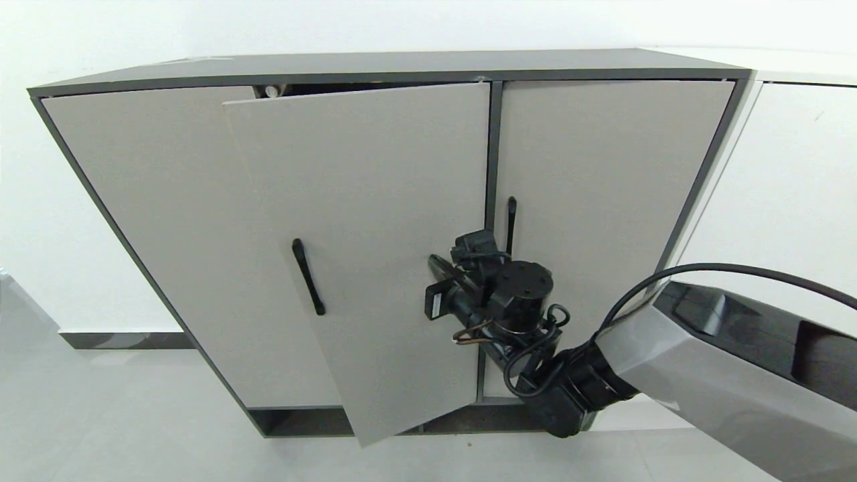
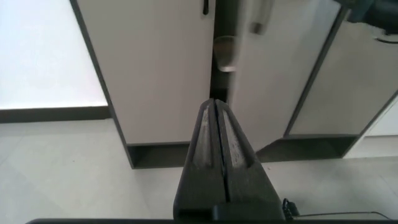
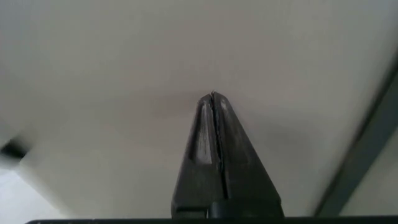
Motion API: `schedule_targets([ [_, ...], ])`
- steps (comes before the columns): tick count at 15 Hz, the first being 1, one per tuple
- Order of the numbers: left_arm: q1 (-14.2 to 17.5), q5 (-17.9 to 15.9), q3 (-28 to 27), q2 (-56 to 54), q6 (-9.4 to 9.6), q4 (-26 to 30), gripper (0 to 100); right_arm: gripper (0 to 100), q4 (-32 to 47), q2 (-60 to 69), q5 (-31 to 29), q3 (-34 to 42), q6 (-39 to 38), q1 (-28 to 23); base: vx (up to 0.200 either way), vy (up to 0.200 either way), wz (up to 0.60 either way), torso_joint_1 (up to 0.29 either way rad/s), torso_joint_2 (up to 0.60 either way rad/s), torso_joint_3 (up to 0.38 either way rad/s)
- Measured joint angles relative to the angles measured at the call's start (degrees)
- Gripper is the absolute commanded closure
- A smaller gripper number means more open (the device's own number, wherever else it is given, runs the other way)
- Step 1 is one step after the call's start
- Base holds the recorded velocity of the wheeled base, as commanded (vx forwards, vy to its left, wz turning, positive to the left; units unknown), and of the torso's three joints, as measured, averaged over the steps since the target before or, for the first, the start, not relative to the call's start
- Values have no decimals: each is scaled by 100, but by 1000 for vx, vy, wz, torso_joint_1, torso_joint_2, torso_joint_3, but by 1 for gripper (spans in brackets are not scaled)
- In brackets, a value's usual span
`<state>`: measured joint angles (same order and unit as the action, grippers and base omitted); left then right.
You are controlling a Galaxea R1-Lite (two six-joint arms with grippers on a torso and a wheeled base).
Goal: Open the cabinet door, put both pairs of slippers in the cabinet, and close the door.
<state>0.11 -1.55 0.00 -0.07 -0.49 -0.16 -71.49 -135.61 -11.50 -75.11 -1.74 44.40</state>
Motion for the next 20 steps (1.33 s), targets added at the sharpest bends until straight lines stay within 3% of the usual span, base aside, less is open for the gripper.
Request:
schedule_targets([
  [16,-4,5,0,0,-2,0,100,100,293,-306,-457,-510,11,-204,0,0,0,0,0,0],
  [20,-9,5,0,0,2,0,100,100,189,430,-489,356,-4,26,0,0,0,0,0,0],
])
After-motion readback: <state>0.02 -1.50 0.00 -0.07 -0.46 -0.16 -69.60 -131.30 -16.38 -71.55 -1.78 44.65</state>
